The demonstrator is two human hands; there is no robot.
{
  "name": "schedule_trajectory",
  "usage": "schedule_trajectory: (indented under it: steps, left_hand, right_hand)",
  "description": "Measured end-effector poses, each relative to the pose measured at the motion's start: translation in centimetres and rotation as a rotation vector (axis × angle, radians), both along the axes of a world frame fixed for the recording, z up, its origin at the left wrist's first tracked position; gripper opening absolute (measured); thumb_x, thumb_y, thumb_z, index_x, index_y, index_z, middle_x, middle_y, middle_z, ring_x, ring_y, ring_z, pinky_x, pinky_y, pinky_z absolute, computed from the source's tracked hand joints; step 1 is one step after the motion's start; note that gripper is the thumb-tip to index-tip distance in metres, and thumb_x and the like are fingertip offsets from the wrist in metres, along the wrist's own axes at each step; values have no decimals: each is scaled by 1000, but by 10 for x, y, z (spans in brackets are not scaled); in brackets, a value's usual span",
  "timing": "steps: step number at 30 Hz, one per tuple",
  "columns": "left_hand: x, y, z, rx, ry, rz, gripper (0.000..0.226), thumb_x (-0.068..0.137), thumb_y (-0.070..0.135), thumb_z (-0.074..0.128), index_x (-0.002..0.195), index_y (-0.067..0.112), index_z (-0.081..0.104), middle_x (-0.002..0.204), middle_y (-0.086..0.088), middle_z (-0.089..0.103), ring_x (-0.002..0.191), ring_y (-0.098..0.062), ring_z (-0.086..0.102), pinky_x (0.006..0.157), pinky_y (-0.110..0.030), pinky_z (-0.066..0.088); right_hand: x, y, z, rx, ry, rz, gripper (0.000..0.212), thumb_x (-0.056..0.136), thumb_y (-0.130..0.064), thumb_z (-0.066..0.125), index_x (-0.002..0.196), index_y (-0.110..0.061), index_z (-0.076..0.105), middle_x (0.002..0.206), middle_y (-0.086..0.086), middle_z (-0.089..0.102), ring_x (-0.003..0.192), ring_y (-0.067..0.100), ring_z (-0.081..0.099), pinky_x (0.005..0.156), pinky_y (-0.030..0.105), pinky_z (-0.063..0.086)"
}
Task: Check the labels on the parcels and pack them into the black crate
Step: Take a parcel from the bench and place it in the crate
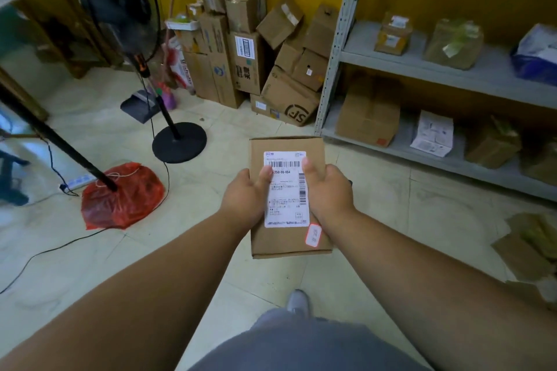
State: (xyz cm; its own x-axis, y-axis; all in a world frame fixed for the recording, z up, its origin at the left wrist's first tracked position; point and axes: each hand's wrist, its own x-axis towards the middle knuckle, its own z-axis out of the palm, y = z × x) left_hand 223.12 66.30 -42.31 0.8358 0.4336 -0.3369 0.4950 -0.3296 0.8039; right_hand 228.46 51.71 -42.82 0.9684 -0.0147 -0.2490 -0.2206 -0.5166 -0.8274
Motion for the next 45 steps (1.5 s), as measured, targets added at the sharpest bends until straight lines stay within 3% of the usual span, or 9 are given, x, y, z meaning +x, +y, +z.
schedule_trajectory:
  steps: [4, 11, 16, 22, 29, 36, 39, 42, 45]
  left_hand:
    - [70, 5, 6, 13, 7, -4, 56, 91, 70, 39, 115, 22, 54, 100, 3, 70, 88, -18, 69, 80, -43, 59]
    - [151, 22, 0, 32, 13, -111, 55, 96, 64, 36, 118, 18, 55, 104, 1, 68, 91, -17, 66, 73, -32, 54]
    - [209, 43, -13, 11, 24, -259, 70, 88, 77, 28, 119, 22, 58, 106, 1, 69, 96, -19, 66, 87, -44, 55]
    - [286, 58, -24, -70, 4, -417, 58, 93, 69, 34, 116, 21, 58, 102, 1, 69, 93, -17, 67, 79, -38, 57]
    - [318, 65, -60, -169, 66, -313, 32, 99, 55, 38, 117, 29, 45, 95, 9, 66, 81, -7, 64, 61, -26, 49]
    - [345, 55, -143, -246, 149, -268, 51, 96, 40, 57, 143, 36, 36, 116, 8, 65, 91, -7, 67, 67, -21, 55]
    - [363, 53, -201, -177, 169, -213, 54, 97, 39, 56, 146, 36, 34, 117, 9, 63, 92, -11, 66, 70, -24, 55]
    - [377, 51, -275, -128, 178, -142, 58, 98, 39, 53, 149, 34, 28, 123, 7, 60, 93, -13, 64, 72, -27, 56]
    - [377, 50, -356, -91, 216, -76, 54, 98, 40, 54, 145, 31, 29, 124, 7, 58, 96, -13, 65, 70, -25, 56]
  right_hand:
    - [70, 4, 8, 17, -7, 5, 56, 93, -68, 43, 99, -14, 57, 90, 2, 68, 78, 19, 66, 67, 35, 56]
    - [137, 19, -6, 5, 39, -99, 58, 94, -66, 42, 96, -10, 55, 89, 6, 66, 79, 22, 65, 68, 37, 53]
    - [177, 34, -13, -36, 43, -199, 58, 93, -68, 39, 96, -12, 55, 90, 5, 66, 79, 21, 65, 73, 40, 56]
    - [221, 50, -10, -97, 49, -390, 55, 96, -66, 38, 97, -13, 55, 88, 2, 63, 75, 13, 61, 59, 28, 46]
    - [255, 64, -49, -122, 101, -450, 55, 94, -67, 42, 95, -13, 52, 90, 3, 62, 78, 17, 61, 61, 31, 47]
    - [310, 58, -136, -180, 189, -402, 49, 100, -60, 35, 107, -14, 51, 79, -9, 54, 64, 5, 53, 47, 20, 34]
    - [328, 57, -195, -217, 281, -331, 42, 104, -49, 33, 112, -12, 52, 90, -1, 57, 72, 13, 55, 52, 22, 36]
    - [335, 60, -269, -229, 348, -262, 27, 106, -37, 37, 115, -13, 47, 94, 0, 55, 73, 13, 58, 34, 8, 31]
    - [336, 68, -348, -200, 422, -262, 29, 105, -35, 43, 127, -17, 44, 106, 1, 59, 81, 18, 61, 33, 10, 37]
